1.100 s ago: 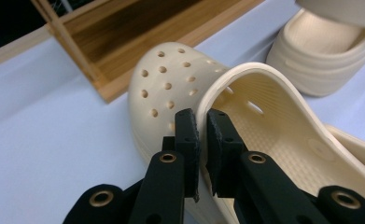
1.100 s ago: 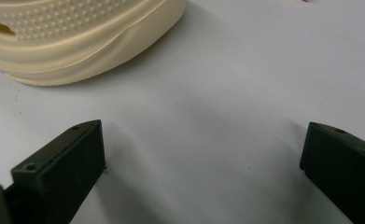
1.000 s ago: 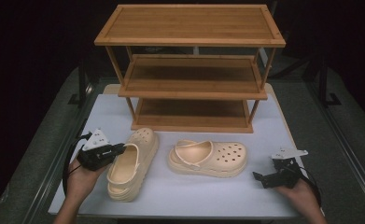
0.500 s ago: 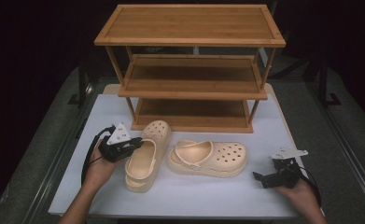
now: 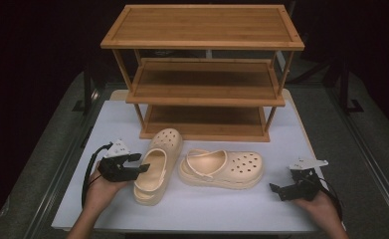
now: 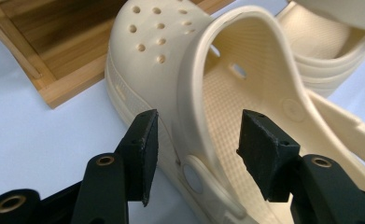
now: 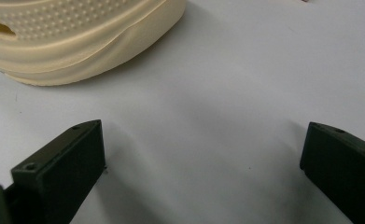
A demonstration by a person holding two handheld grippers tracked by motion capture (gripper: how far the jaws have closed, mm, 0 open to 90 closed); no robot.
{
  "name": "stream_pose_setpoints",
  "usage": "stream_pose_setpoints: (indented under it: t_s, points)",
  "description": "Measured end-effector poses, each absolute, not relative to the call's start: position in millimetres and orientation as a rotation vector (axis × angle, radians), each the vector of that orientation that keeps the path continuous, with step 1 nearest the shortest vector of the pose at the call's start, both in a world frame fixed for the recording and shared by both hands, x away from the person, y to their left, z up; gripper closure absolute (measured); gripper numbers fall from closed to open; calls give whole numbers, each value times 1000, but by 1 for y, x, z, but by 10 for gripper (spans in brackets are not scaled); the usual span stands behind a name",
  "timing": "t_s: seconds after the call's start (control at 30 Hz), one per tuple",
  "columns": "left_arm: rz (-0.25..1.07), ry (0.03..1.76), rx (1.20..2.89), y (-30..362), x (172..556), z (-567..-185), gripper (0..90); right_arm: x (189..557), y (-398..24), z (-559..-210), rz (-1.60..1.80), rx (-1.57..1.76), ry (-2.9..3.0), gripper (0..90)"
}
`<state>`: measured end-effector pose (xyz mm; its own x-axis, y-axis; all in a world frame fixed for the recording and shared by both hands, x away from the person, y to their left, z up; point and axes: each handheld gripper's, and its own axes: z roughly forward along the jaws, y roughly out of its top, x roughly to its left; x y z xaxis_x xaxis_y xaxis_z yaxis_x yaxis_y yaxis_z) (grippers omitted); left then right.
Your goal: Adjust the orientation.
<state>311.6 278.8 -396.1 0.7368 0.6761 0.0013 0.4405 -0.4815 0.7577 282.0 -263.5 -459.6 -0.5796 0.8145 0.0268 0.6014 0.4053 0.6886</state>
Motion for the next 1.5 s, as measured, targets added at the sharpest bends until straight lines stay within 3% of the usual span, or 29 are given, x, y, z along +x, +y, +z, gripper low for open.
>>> stream_pose_setpoints:
  t_s: [0.17,0.37,0.53,1.0,1.37,1.5]
  points:
    - [425,833,2189,275,314,-400,644,282,-264,-460,958,1230,2353,0]
    - [480,808,2221,275,311,-394,771,282,-264,-460,958,1230,2353,0]
    - [510,805,2228,286,313,-390,826,282,-264,-460,958,1230,2353,0]
    - [398,807,2204,329,316,-391,832,282,-264,-460,959,1229,2353,0]
    - [299,790,2122,333,314,-383,715,282,-264,-460,959,1229,2353,0]
    - [319,799,2091,342,313,-376,715,282,-264,-460,959,1229,2353,0]
